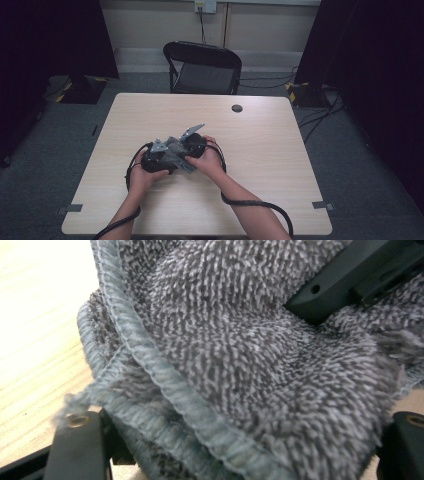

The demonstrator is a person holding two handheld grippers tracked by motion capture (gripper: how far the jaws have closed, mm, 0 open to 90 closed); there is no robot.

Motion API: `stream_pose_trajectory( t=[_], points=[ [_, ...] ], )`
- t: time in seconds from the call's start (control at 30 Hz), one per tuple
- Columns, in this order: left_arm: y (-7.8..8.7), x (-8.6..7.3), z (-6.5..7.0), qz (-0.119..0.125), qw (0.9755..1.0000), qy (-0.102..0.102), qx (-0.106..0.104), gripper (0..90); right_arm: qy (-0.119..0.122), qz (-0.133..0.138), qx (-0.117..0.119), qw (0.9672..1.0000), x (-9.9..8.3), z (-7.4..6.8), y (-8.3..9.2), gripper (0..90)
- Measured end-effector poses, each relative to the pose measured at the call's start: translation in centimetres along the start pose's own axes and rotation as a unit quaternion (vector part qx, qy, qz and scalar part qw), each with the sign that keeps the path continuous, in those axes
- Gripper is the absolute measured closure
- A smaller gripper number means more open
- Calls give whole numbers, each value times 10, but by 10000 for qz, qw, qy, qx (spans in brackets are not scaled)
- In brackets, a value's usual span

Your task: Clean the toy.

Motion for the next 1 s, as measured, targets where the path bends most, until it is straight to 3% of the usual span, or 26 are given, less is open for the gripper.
stream_pose_trajectory(
  t=[0.5, 1.0],
  points=[
    [0, 0, 0, -2, 10000, -2, 3, 254, -81, -39, -139, 9999, -1, 11, 4, 768],
    [0, 0, 0, 0, 10000, 0, 1, 254, -342, -24, -186, 9992, -3, 28, 7, 768]
  ],
)
Point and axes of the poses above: each handheld gripper's, and its own axes: y roughly backward along the jaws, x roughly out of its top, z roughly to its right, the point moved 3 cm from there along -y, roughly forward along the jaws, and after that the axes turned 11 degrees about -z, right-handed, at the moved point
